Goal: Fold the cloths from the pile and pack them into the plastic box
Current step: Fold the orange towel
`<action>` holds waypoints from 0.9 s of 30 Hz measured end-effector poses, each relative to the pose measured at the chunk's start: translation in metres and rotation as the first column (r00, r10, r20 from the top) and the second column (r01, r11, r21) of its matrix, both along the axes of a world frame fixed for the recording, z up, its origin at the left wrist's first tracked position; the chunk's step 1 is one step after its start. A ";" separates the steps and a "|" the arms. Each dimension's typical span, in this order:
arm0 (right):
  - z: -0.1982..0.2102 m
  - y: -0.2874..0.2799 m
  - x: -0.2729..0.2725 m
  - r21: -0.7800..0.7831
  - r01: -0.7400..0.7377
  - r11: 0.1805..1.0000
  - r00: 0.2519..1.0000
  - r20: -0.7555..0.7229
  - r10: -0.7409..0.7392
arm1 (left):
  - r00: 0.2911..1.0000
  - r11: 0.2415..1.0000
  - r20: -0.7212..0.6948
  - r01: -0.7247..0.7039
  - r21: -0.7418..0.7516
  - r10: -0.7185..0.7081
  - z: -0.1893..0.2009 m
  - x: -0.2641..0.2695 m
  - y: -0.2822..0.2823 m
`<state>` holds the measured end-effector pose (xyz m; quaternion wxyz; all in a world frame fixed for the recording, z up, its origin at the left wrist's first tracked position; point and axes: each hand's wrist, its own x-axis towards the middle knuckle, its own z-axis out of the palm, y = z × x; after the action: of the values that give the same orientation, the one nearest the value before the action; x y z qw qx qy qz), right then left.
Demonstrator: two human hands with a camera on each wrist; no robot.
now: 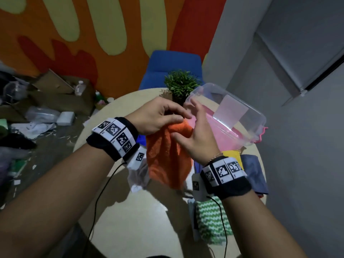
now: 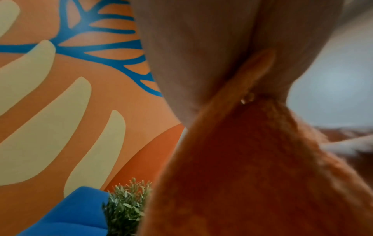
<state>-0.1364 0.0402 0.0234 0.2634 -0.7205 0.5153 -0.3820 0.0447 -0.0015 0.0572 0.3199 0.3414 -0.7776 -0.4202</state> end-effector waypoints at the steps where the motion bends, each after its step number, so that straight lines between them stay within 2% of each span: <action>1: 0.001 -0.002 0.002 0.060 -0.049 0.997 0.999 0.015 0.048 | 1.000 0.999 -0.022 0.022 0.026 -0.021 0.001 0.001 0.004; 3: -0.001 -0.001 0.003 0.127 -0.099 0.987 0.995 0.000 0.100 | 1.000 0.999 0.020 0.023 0.044 -0.023 0.003 0.008 0.009; 6: -0.008 0.007 0.001 0.206 -0.156 0.966 0.985 0.099 0.138 | 0.960 0.999 0.278 0.036 -0.004 -0.033 0.001 0.026 0.010; 8: -0.009 0.014 -0.001 0.241 -0.180 0.954 0.975 0.168 0.142 | 0.939 0.999 0.345 0.008 -0.037 0.006 -0.003 0.039 0.011; 10: -0.013 0.018 -0.003 0.271 -0.186 0.945 0.967 0.219 0.128 | 0.944 0.996 0.318 -0.081 -0.031 0.086 -0.009 0.052 0.012; 14: -0.013 0.022 -0.012 0.318 -0.149 0.936 0.979 0.179 0.095 | 0.942 0.987 0.300 -0.159 -0.001 0.152 -0.023 0.074 0.014; 20: -0.015 0.031 -0.016 0.343 -0.097 0.934 0.927 0.373 -0.040 | 0.940 0.967 0.244 -0.254 0.028 0.240 -0.036 0.092 0.023; 24: -0.023 0.041 -0.009 0.471 -0.114 0.875 0.864 0.482 -0.147 | 0.932 0.958 0.296 -0.257 0.127 0.210 -0.036 0.103 0.033; 27: -0.035 0.046 -0.006 0.514 -0.093 0.853 0.886 0.434 -0.165 | 0.931 0.946 0.291 -0.276 0.168 0.220 -0.042 0.109 0.041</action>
<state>-0.1425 0.0858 -0.0117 0.5562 -0.4998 0.5349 -0.3934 0.1541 0.0398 0.0156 0.2251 0.5222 -0.7163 -0.4045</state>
